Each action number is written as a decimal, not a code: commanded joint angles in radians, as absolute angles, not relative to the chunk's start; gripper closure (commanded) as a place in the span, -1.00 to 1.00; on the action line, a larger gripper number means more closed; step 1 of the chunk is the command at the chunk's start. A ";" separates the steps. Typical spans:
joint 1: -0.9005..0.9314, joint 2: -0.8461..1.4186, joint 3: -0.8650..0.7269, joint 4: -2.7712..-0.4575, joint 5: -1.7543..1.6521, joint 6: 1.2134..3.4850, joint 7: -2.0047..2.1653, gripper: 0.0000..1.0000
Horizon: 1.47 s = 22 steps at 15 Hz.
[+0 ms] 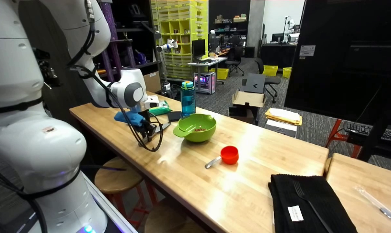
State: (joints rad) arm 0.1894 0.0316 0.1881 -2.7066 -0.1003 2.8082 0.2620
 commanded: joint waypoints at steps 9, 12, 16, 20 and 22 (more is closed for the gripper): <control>0.180 -0.331 0.137 -2.745 0.070 2.450 -0.085 0.86; 0.176 -0.424 0.109 -2.735 0.049 2.355 -0.118 0.86; 0.156 -0.495 0.069 -2.737 0.026 2.280 -0.151 0.86; 0.103 -0.492 0.020 -2.714 -0.015 2.248 -0.175 0.86; 0.077 -0.483 -0.003 -2.701 -0.037 2.244 -0.191 0.86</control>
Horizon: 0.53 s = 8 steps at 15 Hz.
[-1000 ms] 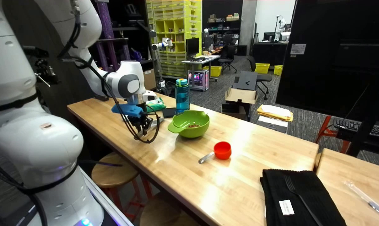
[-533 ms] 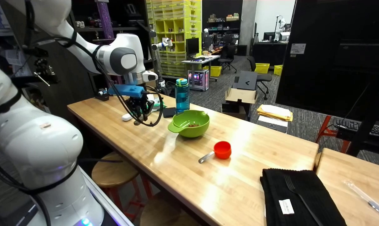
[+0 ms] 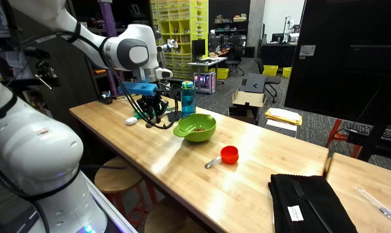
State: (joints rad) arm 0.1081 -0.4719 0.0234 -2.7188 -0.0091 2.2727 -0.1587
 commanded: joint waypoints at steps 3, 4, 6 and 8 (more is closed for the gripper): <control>0.048 -0.482 -0.025 -2.683 -0.047 2.223 -0.194 0.86; 0.040 -0.481 -0.031 -2.676 -0.049 2.208 -0.194 0.86; 0.037 -0.470 -0.052 -2.657 -0.035 2.164 -0.218 0.86; 0.032 -0.459 -0.065 -2.638 -0.034 2.120 -0.233 0.86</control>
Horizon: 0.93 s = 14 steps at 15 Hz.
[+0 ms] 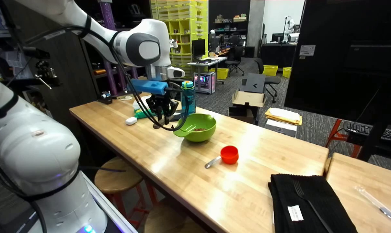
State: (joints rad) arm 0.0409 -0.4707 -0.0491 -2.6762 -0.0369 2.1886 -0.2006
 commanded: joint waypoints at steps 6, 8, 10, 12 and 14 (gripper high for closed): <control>-0.005 -0.405 -0.102 -2.585 -0.072 2.050 -0.272 0.86; -0.017 -0.374 -0.121 -2.566 -0.094 2.040 -0.324 0.86; -0.016 -0.334 -0.147 -2.540 -0.090 2.032 -0.405 0.86; -0.015 -0.292 -0.161 -2.514 -0.094 2.041 -0.479 0.86; -0.013 -0.247 -0.170 -2.484 -0.091 2.042 -0.546 0.86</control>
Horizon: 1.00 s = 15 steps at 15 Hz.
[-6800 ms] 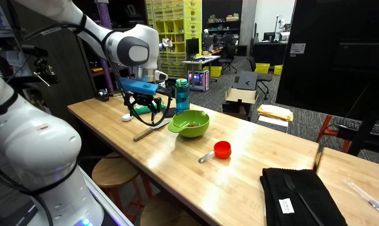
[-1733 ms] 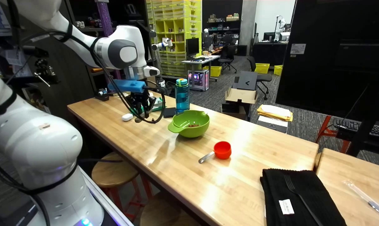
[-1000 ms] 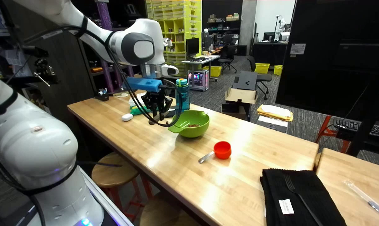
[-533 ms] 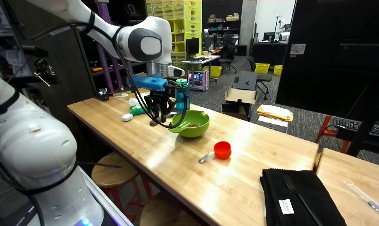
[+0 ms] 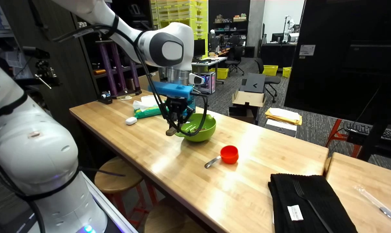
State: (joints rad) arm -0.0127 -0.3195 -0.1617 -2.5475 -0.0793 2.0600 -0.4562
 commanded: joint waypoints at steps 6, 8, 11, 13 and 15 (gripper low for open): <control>-0.040 -0.099 -0.166 -2.365 -0.117 2.030 -0.656 0.86; -0.054 -0.055 -0.162 -2.326 -0.139 2.023 -0.680 0.86; -0.074 0.002 -0.157 -2.275 -0.169 2.012 -0.708 0.86; -0.082 0.028 -0.153 -2.252 -0.177 2.004 -0.741 0.86; -0.088 0.052 -0.147 -2.232 -0.173 2.003 -0.777 0.86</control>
State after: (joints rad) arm -0.0692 0.0181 -0.1679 -2.2782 -0.1559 2.0340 -0.7261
